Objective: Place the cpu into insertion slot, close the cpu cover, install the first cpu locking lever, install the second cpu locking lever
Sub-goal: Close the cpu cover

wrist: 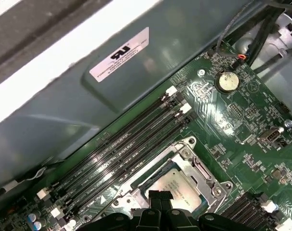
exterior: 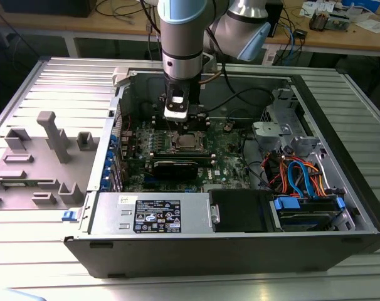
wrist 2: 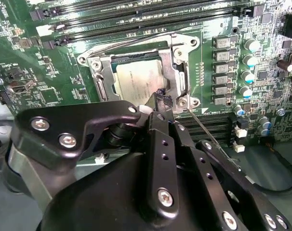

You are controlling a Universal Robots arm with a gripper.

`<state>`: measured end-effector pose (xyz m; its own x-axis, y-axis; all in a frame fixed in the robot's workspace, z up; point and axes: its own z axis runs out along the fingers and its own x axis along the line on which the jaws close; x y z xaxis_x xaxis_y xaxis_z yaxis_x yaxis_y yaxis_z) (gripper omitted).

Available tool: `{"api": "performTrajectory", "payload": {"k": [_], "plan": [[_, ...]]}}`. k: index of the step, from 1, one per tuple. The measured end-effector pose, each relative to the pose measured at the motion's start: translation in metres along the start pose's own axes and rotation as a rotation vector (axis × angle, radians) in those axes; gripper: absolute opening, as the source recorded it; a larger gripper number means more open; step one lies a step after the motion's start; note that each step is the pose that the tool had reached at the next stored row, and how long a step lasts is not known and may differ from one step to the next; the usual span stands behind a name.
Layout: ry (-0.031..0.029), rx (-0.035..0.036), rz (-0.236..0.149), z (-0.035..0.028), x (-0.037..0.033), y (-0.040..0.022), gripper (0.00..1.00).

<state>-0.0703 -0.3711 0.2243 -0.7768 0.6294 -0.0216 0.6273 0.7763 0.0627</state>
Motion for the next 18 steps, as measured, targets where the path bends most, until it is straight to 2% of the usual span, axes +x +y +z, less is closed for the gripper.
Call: {"api": "performTrajectory", "payload": {"k": [2,4,12,15,18], "plan": [[0.0004,-0.0002,-0.006,0.0000,0.0000,0.0000,0.11],[0.0035,-0.0012,-0.056,0.0002,0.0000,0.0000,0.11],[0.0110,-0.0037,-0.177,0.0011,0.0000,-0.0001,0.11],[0.0156,-0.0052,-0.251,0.0017,0.0000,-0.0001,0.11],[0.0187,-0.0063,-0.300,0.0021,0.0001,-0.0001,0.11]]}}
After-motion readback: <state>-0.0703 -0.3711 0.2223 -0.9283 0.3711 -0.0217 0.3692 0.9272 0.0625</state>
